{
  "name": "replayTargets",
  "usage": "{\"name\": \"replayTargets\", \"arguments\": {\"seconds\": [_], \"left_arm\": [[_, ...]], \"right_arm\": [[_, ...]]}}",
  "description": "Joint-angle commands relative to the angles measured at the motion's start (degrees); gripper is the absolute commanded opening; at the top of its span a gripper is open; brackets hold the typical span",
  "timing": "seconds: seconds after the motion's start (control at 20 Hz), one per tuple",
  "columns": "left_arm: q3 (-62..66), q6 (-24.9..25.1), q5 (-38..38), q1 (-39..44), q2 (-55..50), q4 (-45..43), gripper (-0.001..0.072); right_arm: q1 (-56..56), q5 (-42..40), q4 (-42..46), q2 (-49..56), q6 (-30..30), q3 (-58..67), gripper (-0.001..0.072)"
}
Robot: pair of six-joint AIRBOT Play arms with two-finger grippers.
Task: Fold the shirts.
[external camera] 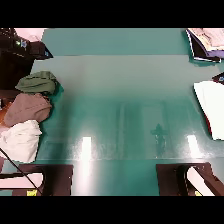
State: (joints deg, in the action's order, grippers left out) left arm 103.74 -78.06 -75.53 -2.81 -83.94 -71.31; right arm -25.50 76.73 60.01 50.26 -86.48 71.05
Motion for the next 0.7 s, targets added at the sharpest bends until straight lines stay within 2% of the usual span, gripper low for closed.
{"name": "replayTargets", "arguments": {"seconds": [0.0, 0.25, 0.5, 0.65], "left_arm": [[-2.1, -6.5, 1.3, -0.2, -2.9, -15.2, 0.0595], [-12.8, -7.5, 8.6, -4.4, -8.8, -16.8, 0.0595], [-14.0, -7.0, 16.3, -5.9, -12.8, -17.0, 0.0595], [-14.0, -7.0, 17.2, -5.9, -14.1, -17.1, 0.0592]], "right_arm": [[0.0, 0.5, 0.0, 0.0, 0.0, 0.0, 0.0019], [0.0, 2.3, 0.0, 0.0, 0.0, 0.0, 0.0019], [0.0, 6.0, 0.0, 0.0, 0.0, 0.0, 0.0019], [0.0, 6.6, 0.0, 0.0, 0.0, 0.0, 0.0019]]}}
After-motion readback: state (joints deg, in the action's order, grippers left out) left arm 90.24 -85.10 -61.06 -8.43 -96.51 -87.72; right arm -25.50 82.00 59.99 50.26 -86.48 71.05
